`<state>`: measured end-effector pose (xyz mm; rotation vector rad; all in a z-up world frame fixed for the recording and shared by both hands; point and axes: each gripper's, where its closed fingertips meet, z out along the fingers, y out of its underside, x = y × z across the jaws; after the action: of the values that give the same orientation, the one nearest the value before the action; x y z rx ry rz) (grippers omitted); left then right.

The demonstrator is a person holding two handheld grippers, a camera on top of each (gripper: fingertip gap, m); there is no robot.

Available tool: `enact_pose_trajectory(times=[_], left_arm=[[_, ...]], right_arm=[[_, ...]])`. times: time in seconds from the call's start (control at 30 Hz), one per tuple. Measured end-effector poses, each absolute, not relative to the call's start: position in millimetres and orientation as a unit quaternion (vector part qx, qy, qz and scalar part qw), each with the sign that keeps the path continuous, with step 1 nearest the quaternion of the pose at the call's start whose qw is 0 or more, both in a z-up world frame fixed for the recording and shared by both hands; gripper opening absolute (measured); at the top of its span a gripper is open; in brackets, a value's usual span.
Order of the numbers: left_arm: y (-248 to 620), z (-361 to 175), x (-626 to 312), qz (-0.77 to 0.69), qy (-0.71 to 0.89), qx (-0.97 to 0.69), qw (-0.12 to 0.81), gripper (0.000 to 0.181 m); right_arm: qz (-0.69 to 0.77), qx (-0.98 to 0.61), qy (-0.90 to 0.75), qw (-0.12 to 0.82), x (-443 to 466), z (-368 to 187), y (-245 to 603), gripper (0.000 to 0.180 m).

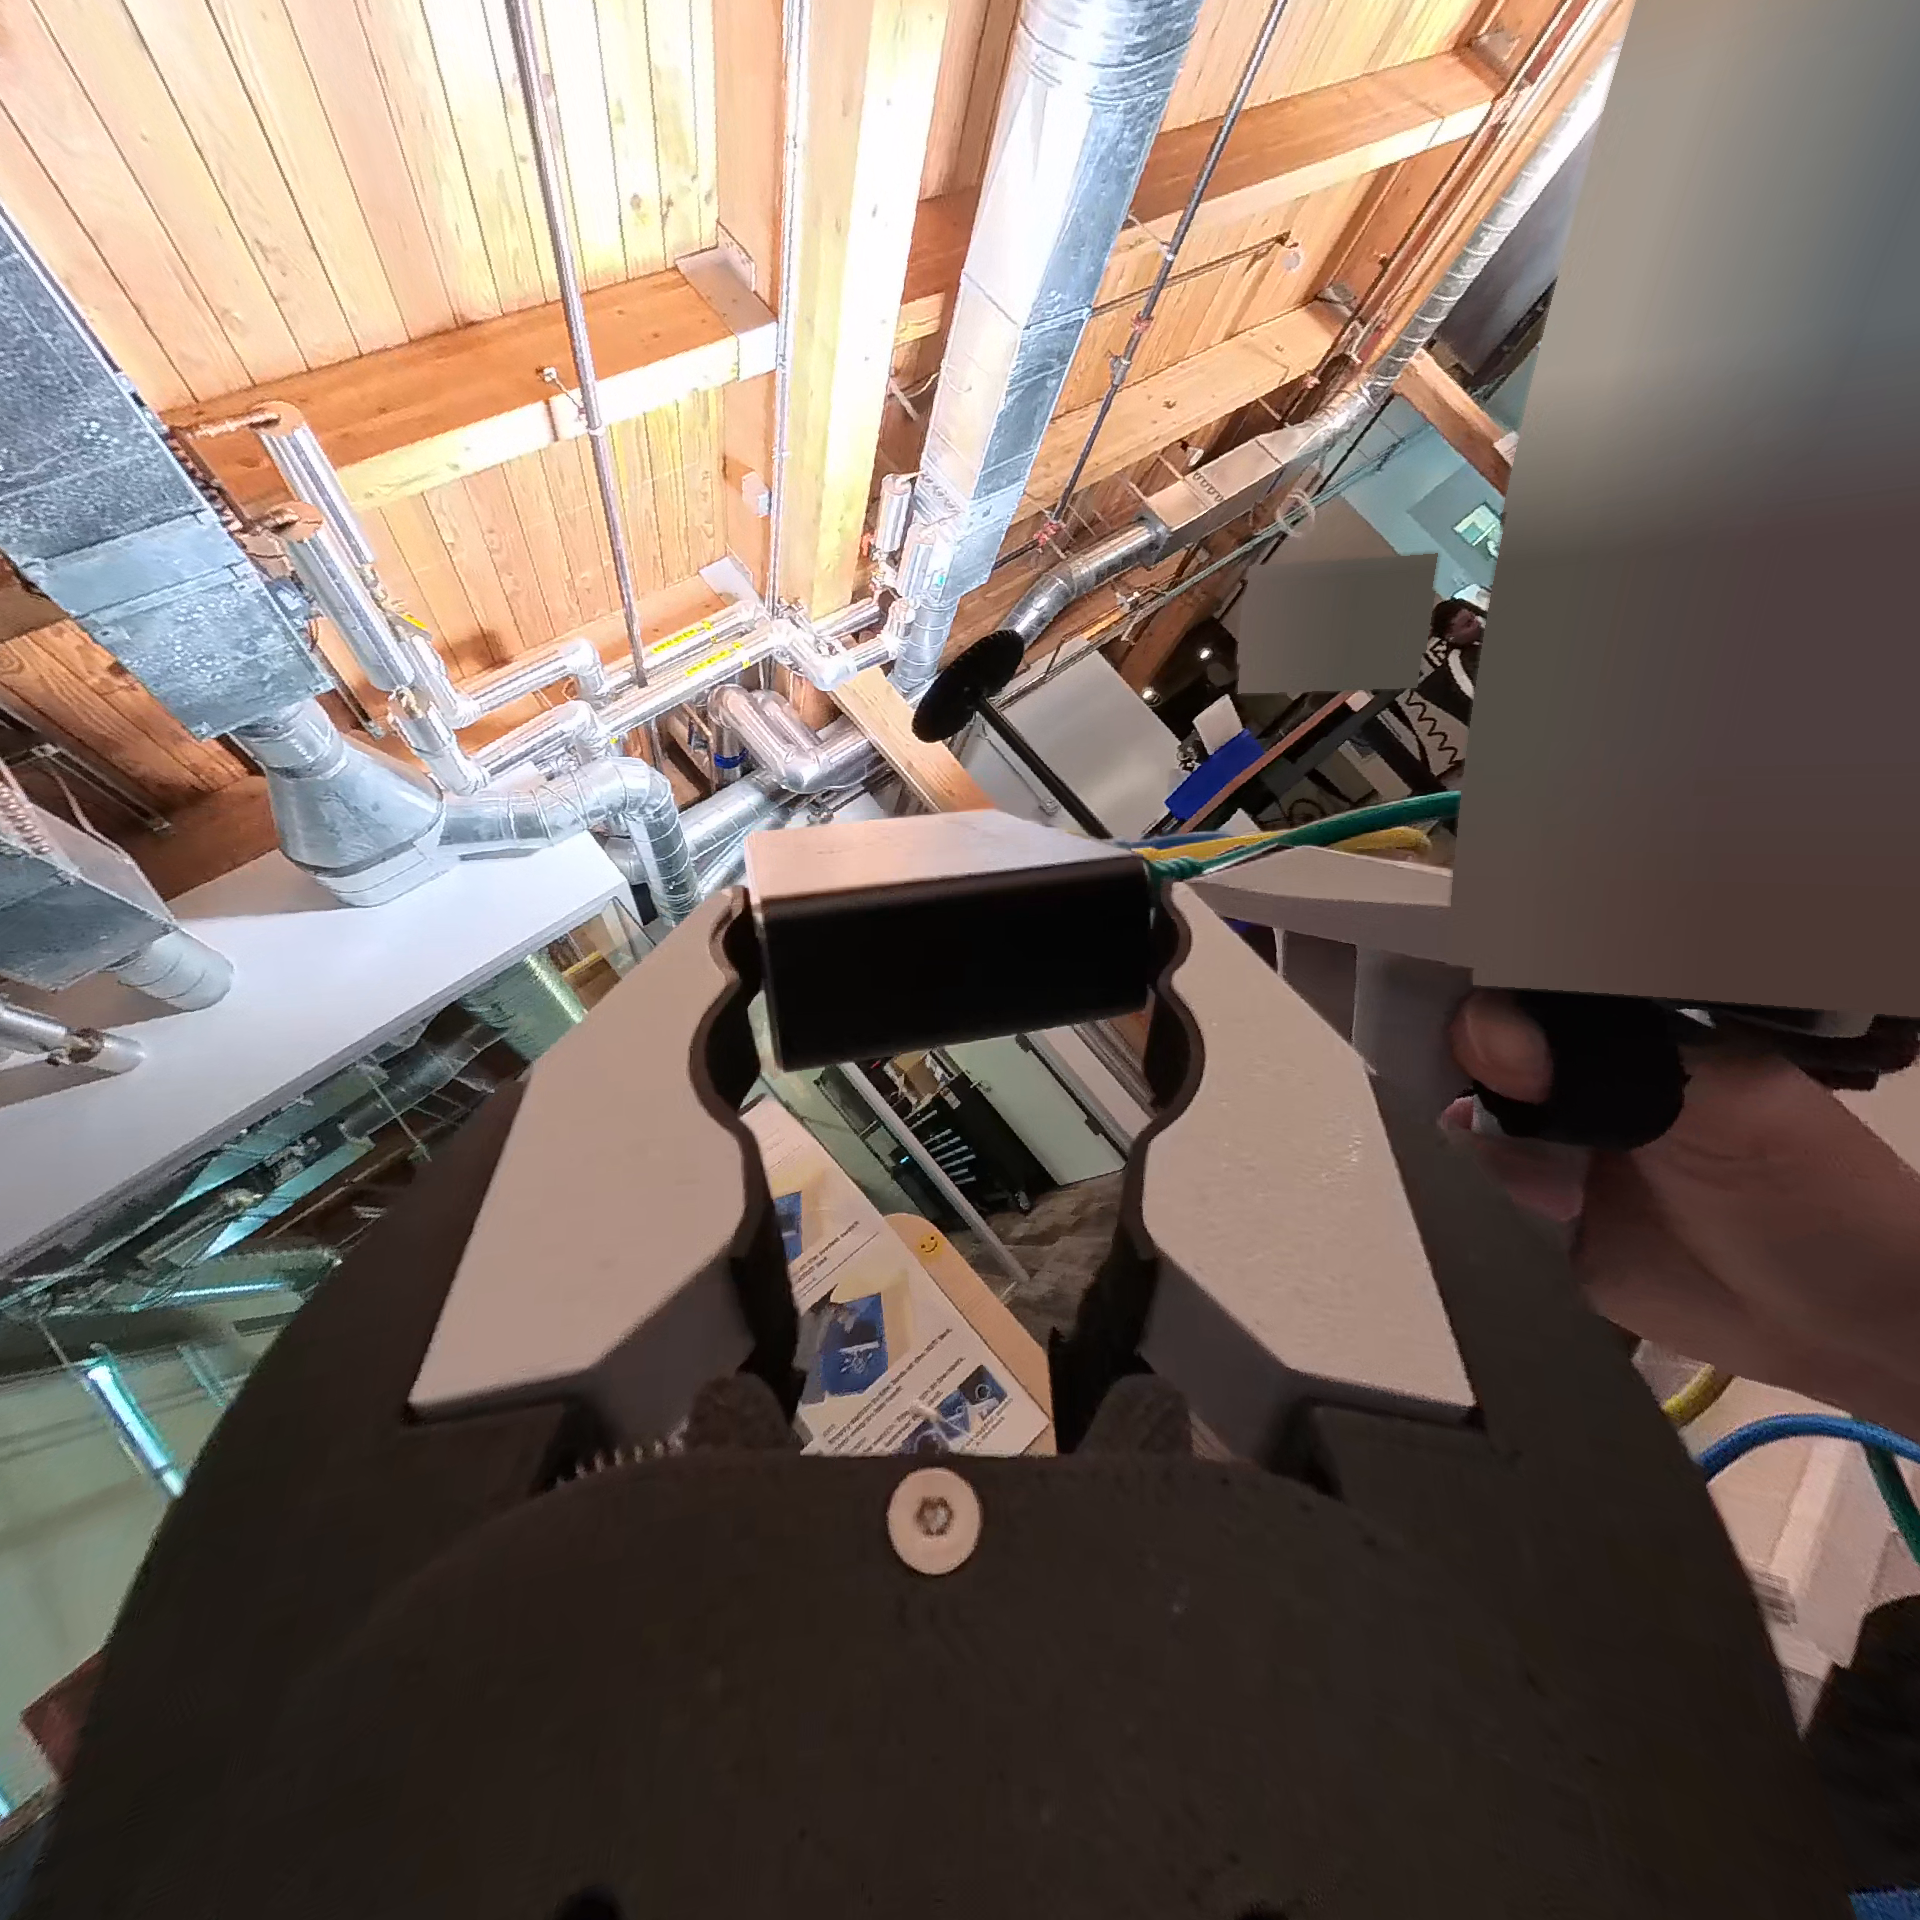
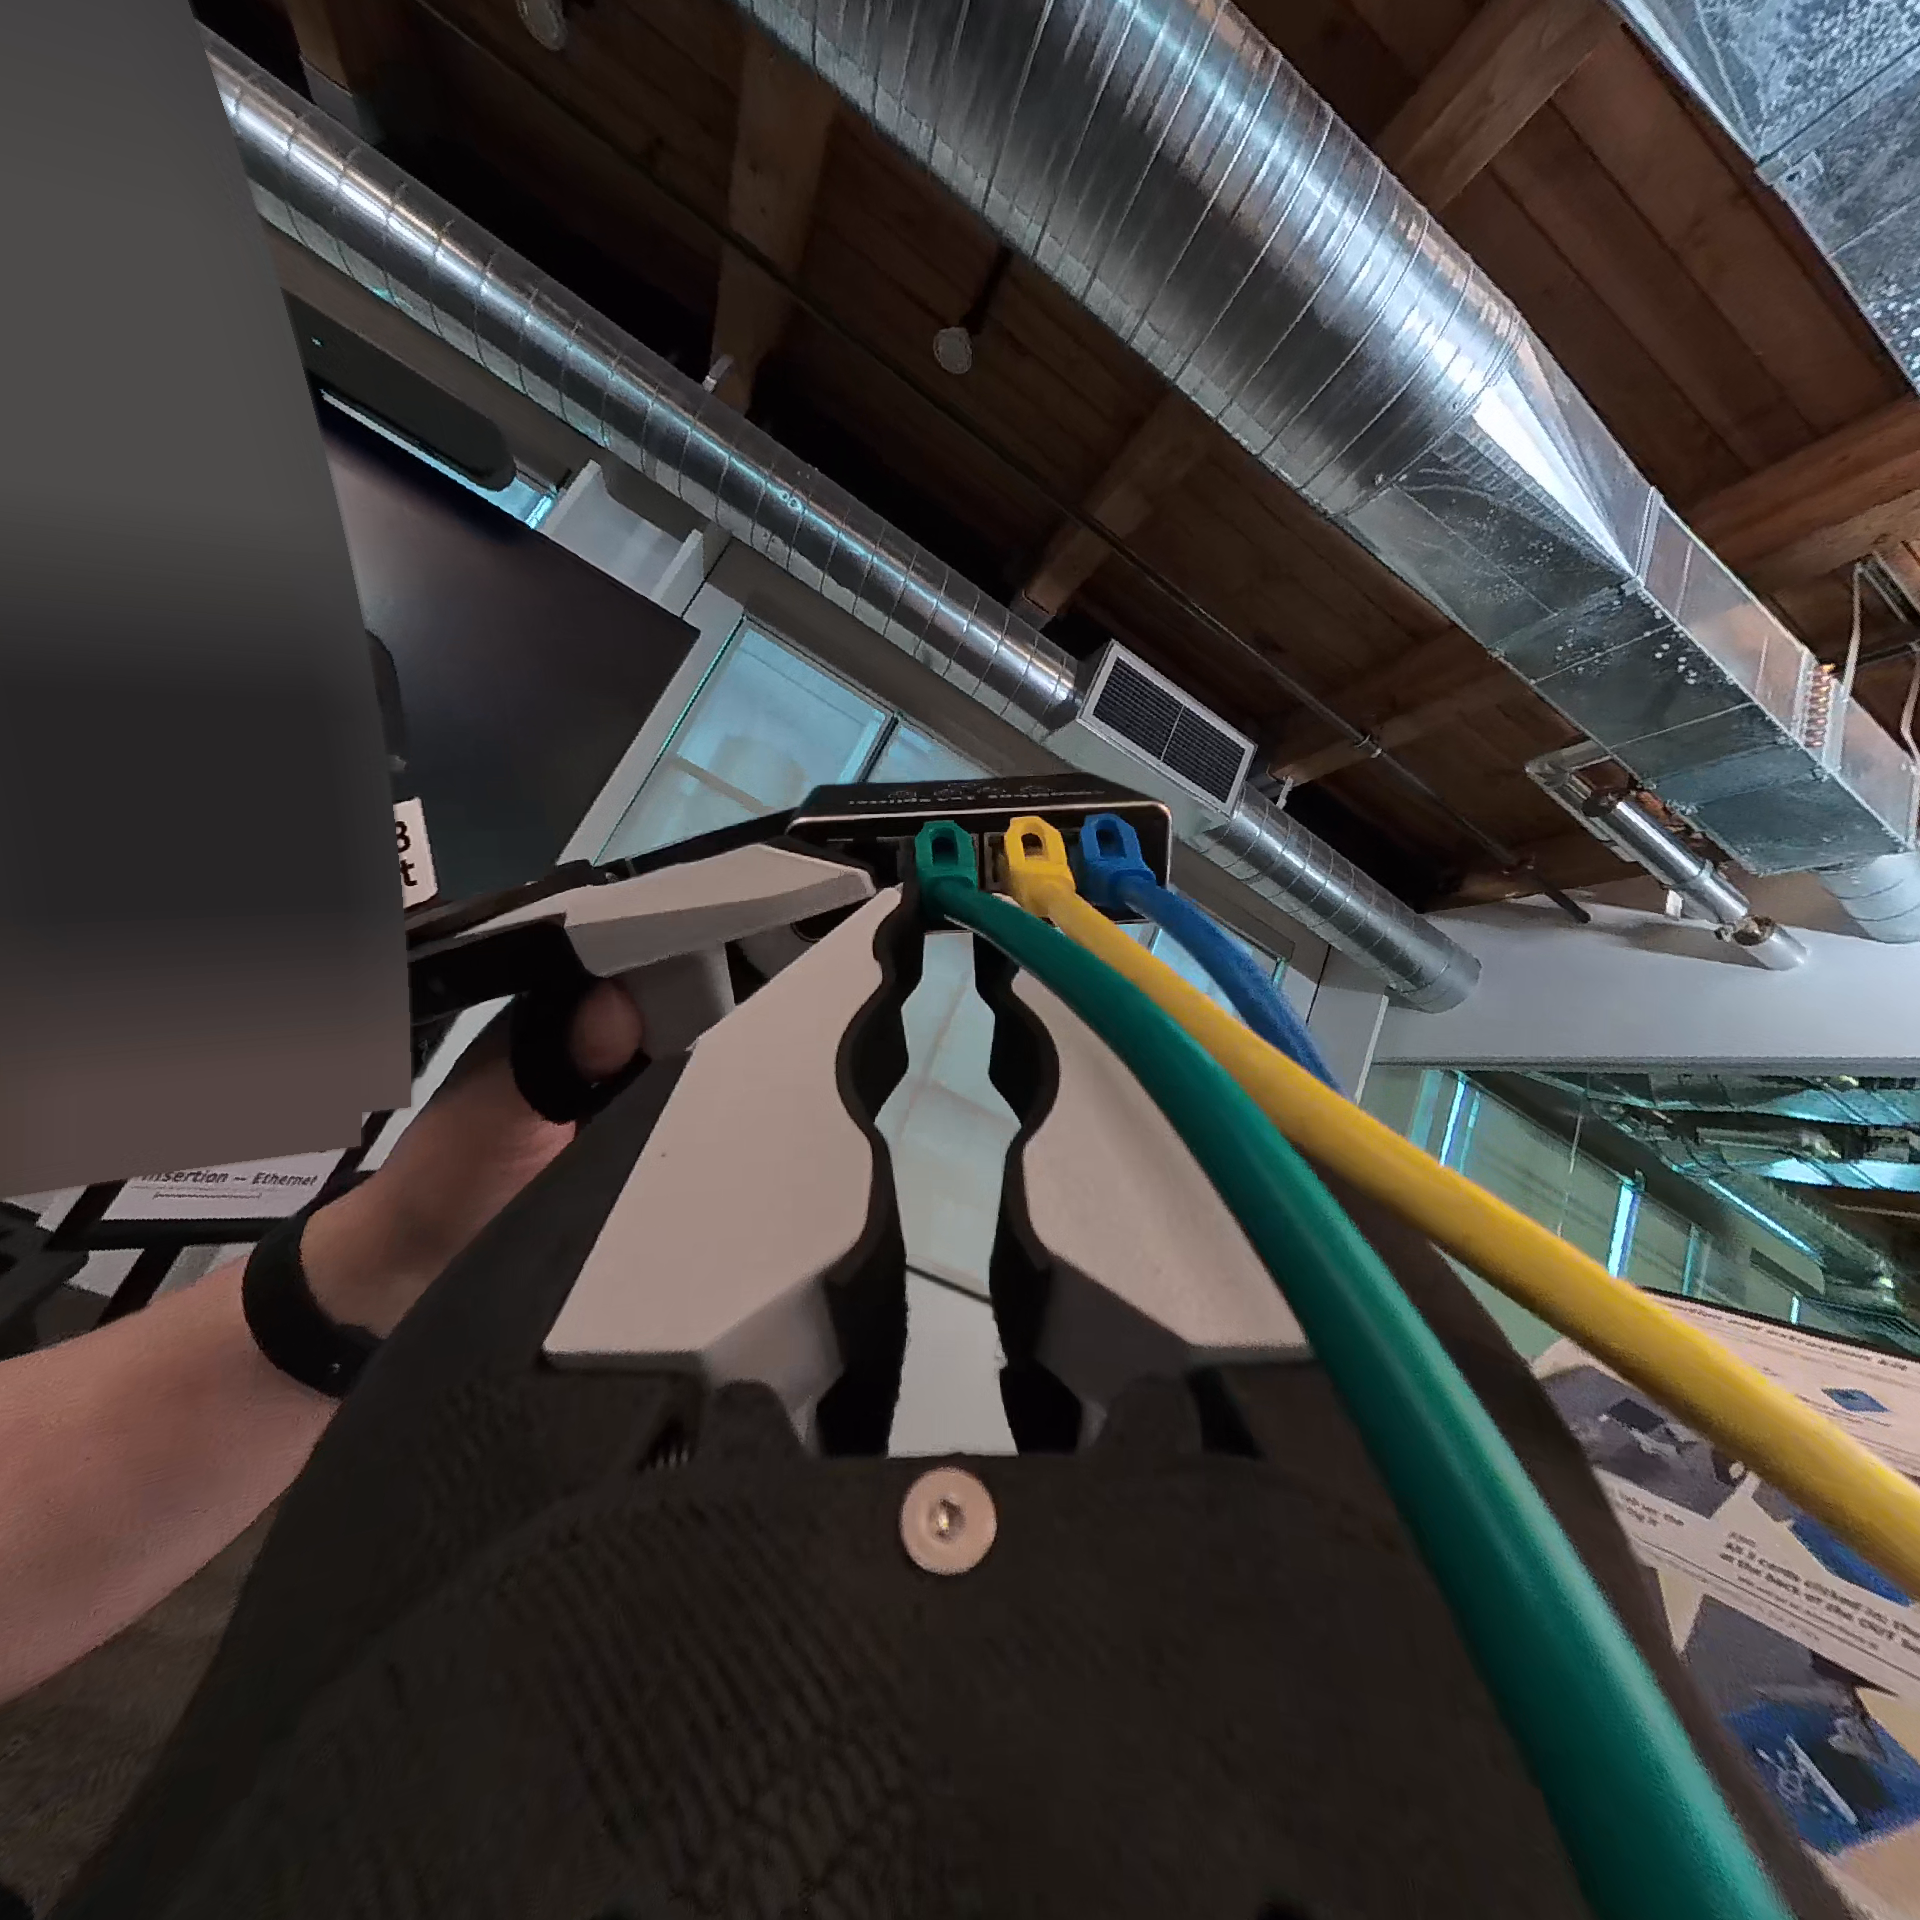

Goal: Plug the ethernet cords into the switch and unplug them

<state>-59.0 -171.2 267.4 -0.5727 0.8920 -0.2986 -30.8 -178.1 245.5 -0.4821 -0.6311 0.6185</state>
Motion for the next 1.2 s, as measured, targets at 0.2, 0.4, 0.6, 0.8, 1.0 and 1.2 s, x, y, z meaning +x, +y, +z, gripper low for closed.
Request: enact_pose_trajectory(times=[0.2, 0.4, 0.6, 0.8, 1.0, 1.2], left_arm=[[-164, 271, -75, -0.113, 0.381, -0.255, 0.881, 0.074], [-127, 285, -129, -0.165, 0.294, -0.302, 0.892, 0.073], [-64, 258, -189, -0.375, 0.189, -0.375, 0.826, 0.000], [21, 103, -145, -0.335, 0.187, -0.538, 0.750, 0.000], [10, 94, -168, -0.237, 0.292, -0.569, 0.732, 0.042], [-45, -15, -171, -0.280, 0.497, -0.597, 0.565, 0.074]], right_arm=[[0.336, -0.286, -0.312, 0.841, -44, 241, -162, 0.013], [0.336, -0.364, -0.419, 0.761, -81, 212, -164, 0.025], [0.229, -0.342, -0.447, 0.794, -84, 207, -163, 0.019], [0.240, -0.482, -0.417, 0.732, -76, 167, -90, 0.017], [0.286, -0.504, -0.446, 0.682, -89, 147, -76, 0.021], [0.258, -0.531, -0.475, 0.653, -100, 119, -61, 0.022]])
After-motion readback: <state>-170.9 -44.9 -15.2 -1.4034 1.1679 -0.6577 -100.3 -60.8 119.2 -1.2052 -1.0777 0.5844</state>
